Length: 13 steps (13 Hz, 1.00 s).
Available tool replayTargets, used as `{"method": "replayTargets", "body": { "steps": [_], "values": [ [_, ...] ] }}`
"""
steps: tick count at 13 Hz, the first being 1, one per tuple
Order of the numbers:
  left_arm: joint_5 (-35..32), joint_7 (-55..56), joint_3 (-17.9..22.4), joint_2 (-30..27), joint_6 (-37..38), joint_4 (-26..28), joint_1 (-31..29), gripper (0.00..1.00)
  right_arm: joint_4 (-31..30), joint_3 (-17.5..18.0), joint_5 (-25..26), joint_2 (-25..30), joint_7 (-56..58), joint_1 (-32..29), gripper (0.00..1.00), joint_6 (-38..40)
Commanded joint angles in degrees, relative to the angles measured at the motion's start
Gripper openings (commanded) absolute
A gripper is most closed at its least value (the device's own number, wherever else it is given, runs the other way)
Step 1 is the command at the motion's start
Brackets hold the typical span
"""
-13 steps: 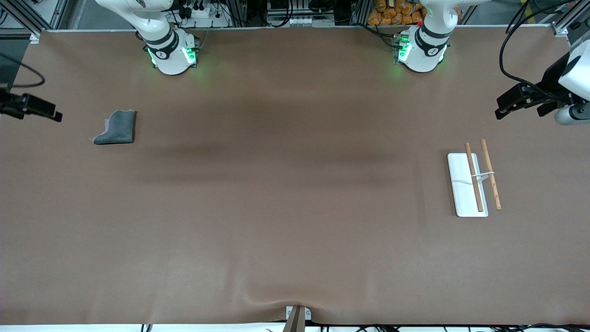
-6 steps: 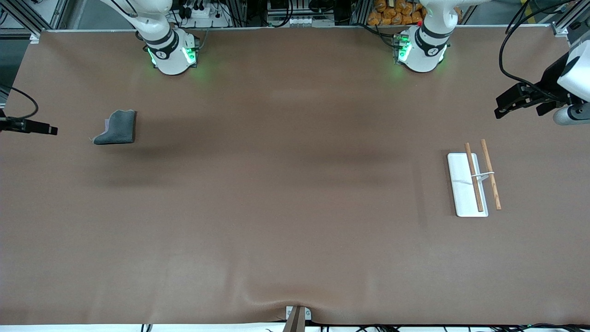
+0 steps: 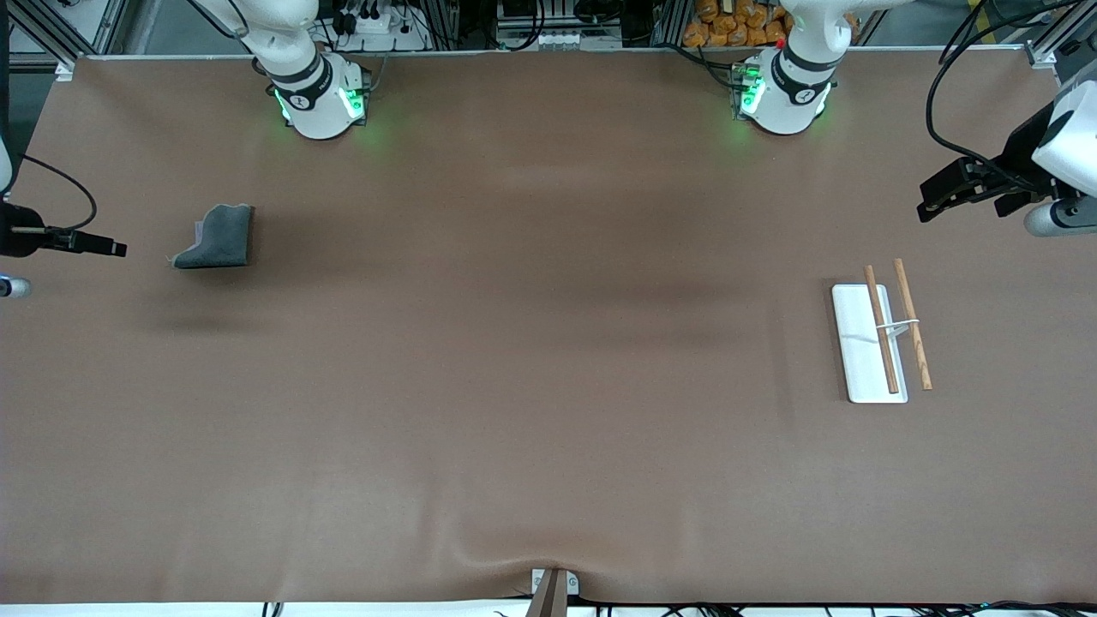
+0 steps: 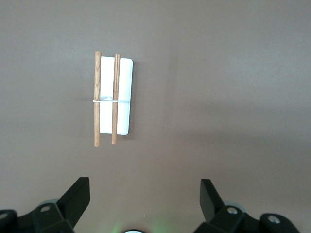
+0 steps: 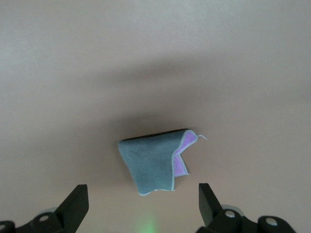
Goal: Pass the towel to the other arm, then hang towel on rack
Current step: 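Move the right gripper toward the grey towel on the table, then lower the right gripper onto the towel corner and close it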
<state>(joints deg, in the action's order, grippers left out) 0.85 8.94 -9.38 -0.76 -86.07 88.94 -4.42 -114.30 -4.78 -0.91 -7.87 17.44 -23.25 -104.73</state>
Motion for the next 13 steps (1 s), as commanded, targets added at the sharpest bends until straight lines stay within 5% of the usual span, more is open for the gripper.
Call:
{"method": "replayTargets", "body": {
  "steps": [1,5,13],
  "values": [
    [-0.4,-0.5,-0.2,-0.1,0.3,0.2,-0.2,1.0,-5.5,1.0,-0.2,1.5,0.8,-2.7,1.0,-3.5],
    [-0.4,-0.5,-0.2,0.1,-0.6,0.4,-0.1,1.0,-12.3,0.9,-2.1,0.8,1.5,-4.1,0.89,-11.3],
    [-0.4,-0.3,-0.9,0.1,-1.4,0.7,0.3,1.0,-12.4,0.9,-4.7,-7.2,8.1,-8.0,0.72,-18.6]
  ]
}}
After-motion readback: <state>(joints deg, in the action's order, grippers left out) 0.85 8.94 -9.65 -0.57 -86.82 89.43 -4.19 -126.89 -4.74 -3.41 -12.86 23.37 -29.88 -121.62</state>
